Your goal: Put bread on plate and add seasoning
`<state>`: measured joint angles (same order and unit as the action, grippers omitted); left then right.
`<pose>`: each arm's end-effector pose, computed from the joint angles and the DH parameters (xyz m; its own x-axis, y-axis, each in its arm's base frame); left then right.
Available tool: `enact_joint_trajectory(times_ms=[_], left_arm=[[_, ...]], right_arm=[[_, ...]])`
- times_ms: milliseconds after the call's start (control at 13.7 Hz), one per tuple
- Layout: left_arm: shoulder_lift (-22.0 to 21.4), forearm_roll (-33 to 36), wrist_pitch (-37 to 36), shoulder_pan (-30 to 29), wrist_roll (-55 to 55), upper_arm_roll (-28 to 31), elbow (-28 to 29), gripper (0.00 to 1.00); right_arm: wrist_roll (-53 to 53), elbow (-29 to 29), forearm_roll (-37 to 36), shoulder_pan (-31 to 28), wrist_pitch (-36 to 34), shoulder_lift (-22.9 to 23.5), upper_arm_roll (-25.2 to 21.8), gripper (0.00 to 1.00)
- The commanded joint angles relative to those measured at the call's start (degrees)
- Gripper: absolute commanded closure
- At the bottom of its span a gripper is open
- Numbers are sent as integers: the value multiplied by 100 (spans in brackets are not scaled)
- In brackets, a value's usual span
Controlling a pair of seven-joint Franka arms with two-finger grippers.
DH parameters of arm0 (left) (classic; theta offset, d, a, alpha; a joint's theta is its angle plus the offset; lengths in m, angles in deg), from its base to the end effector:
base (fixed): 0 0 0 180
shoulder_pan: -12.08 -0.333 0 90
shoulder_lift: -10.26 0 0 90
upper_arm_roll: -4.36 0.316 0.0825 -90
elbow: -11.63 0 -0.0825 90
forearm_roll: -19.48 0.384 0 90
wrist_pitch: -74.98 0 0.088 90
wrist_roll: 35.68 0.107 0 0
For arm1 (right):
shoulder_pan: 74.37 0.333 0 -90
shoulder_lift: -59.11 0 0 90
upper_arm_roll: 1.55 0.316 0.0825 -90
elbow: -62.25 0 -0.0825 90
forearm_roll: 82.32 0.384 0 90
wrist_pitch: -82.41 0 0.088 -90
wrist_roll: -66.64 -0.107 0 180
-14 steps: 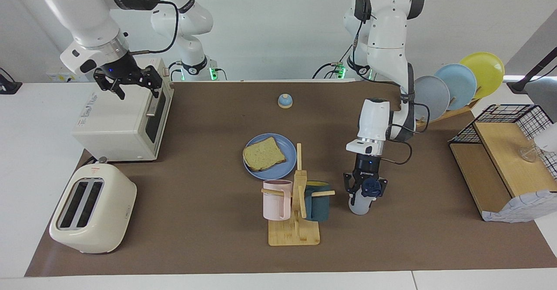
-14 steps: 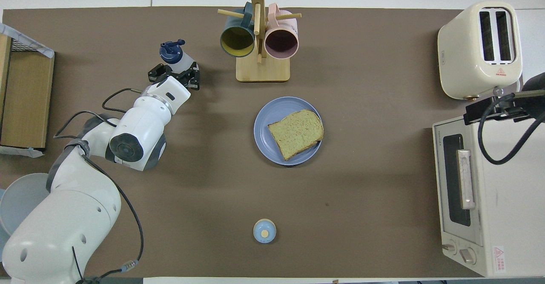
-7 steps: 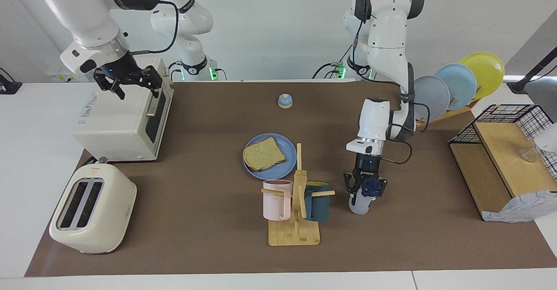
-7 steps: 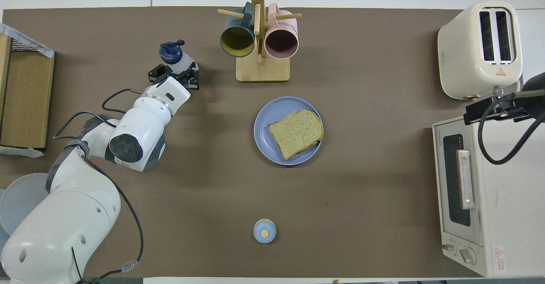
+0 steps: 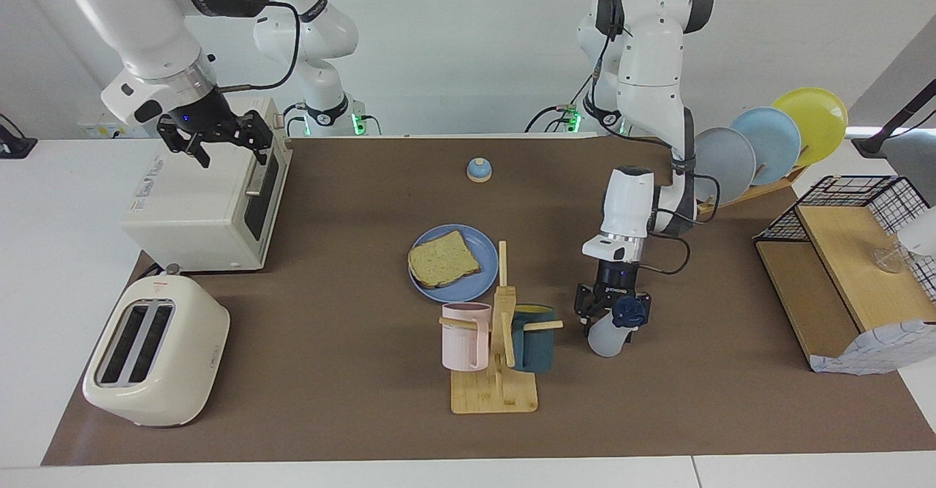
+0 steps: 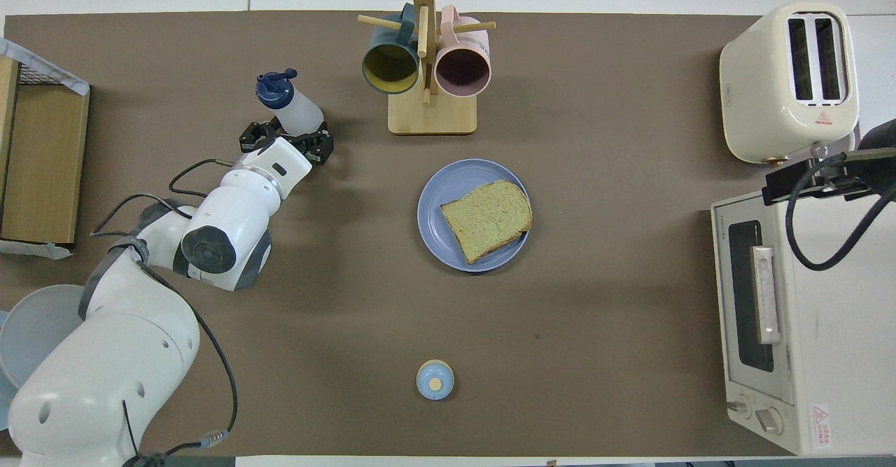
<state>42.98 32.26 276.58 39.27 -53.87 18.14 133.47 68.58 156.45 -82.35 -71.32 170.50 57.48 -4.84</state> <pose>0.5900 -0.1793 0.2386 0.6596 -0.1679 0.7326 -0.2536 -0.9673 0.0066 0.5402 -0.0027 0.6028 0.9965 0.0298 -0.0781 0.0296 -0.9996 -0.0038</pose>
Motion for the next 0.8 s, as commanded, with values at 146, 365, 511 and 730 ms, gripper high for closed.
enact_joint_trajectory(times_ms=[146,365,511,730], left_arm=[[-28,103,-77,-117,-35,1,156,0],[-211,103,-77,-126,-27,1,330,0],[-763,103,-103,-222,53,1,734,0],[-1783,103,-339,-171,26,1,1604,0]], right_arm=[[158,11,-6,-120,-3,-48,65,0],[158,20,-6,-120,-3,-48,65,0],[158,11,-6,-120,-3,-48,65,0],[158,11,-6,-120,-3,-48,65,0]])
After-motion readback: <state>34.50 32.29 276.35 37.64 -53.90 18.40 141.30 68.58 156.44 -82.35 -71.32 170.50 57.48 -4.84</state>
